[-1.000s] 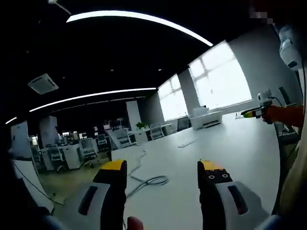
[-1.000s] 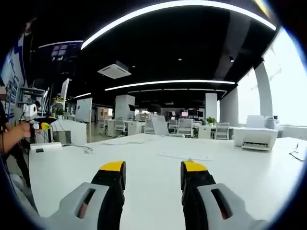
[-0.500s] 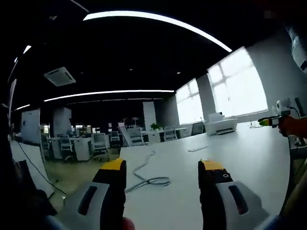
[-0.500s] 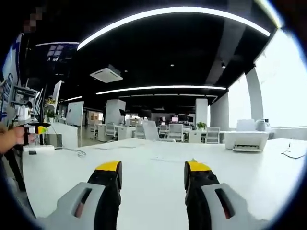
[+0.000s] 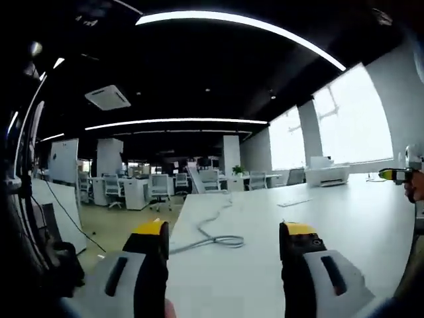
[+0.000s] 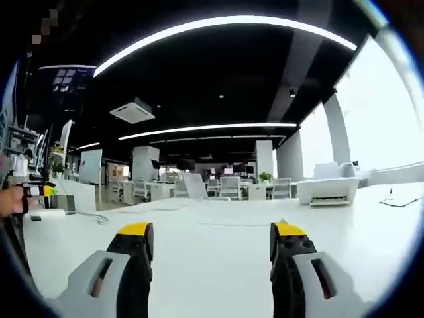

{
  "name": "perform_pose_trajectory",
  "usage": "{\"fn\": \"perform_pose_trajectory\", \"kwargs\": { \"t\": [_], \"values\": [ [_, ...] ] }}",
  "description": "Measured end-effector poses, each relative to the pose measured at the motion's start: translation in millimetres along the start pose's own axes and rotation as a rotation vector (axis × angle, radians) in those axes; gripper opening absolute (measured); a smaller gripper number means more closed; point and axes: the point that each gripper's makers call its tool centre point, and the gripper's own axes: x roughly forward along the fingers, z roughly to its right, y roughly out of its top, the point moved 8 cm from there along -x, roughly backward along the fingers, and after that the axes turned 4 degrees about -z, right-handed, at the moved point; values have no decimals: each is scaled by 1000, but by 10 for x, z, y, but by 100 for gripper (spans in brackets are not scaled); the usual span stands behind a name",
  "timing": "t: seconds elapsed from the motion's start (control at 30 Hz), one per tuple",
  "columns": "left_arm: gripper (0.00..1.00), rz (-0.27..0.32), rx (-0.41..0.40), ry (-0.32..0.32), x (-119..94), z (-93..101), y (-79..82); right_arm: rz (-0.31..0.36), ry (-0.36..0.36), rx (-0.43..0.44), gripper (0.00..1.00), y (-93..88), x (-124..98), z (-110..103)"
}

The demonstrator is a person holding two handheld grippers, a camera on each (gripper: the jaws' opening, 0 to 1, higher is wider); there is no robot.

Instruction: Pick up the power strip scattered on the table, fix it on the side mounting bracket of the table, and press the switch

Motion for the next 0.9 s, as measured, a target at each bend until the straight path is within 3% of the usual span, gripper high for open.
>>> {"fn": "perform_pose_trajectory", "kwargs": {
  "t": [0.3,0.9],
  "values": [
    [75,-23,6,-5,21,21,-70,6,8,3,77,-65,14,-39],
    [75,-34,-5,-21,71,61,-76,-8,3,14,75,-90,102,-57]
  ]
}}
